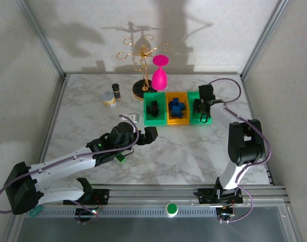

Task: Sort the legos into containers by color
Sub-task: Place the lego in the container.

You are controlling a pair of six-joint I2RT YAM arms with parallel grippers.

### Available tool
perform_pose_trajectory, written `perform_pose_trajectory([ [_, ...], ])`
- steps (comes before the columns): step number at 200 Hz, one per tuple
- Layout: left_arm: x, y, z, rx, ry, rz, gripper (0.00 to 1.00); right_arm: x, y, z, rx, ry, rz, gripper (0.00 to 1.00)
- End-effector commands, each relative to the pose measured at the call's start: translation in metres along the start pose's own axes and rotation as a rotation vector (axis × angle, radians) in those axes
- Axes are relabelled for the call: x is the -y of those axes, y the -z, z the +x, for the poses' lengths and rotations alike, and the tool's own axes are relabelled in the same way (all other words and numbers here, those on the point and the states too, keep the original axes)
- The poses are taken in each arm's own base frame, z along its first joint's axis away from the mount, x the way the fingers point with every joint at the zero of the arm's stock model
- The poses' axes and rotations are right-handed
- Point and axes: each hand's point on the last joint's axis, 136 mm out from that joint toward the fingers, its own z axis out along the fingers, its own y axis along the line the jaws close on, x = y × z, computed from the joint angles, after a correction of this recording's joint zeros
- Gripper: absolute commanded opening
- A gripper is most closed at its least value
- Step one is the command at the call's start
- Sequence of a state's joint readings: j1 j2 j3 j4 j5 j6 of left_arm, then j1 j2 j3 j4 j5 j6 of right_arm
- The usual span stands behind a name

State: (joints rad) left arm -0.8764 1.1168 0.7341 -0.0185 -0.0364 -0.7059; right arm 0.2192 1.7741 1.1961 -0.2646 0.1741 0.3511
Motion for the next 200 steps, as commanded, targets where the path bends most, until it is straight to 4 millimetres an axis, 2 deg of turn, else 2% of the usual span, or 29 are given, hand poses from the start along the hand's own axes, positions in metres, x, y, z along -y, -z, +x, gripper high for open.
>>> perform_pose_trajectory([
  [1,0.016,0.002,-0.012,0.03,-0.02,0.035,1.0,-0.006,-0.011,-0.019,0.028,0.024,-0.012,0.25],
  [43,0.011,0.003,-0.014,0.037,-0.033,0.007,1.0,-0.008,-0.031,-0.024,0.008,0.043,0.006,0.27],
  [97,0.011,0.005,-0.017,0.05,-0.041,0.002,0.99,-0.005,-0.021,-0.032,0.034,0.048,0.02,0.38],
  [120,0.011,0.005,-0.017,0.051,-0.043,0.005,1.0,-0.006,-0.006,-0.039,0.057,0.048,0.012,0.4],
  [158,0.007,0.012,-0.022,0.076,-0.03,-0.012,1.0,-0.017,0.036,-0.039,0.096,0.023,-0.062,0.43],
  [175,0.002,0.019,-0.024,0.085,-0.02,-0.022,1.0,-0.029,0.053,-0.026,0.095,0.025,-0.105,0.44],
  [200,-0.011,0.032,-0.024,0.098,-0.001,-0.057,1.0,-0.054,0.08,0.004,0.087,0.043,-0.182,0.47],
])
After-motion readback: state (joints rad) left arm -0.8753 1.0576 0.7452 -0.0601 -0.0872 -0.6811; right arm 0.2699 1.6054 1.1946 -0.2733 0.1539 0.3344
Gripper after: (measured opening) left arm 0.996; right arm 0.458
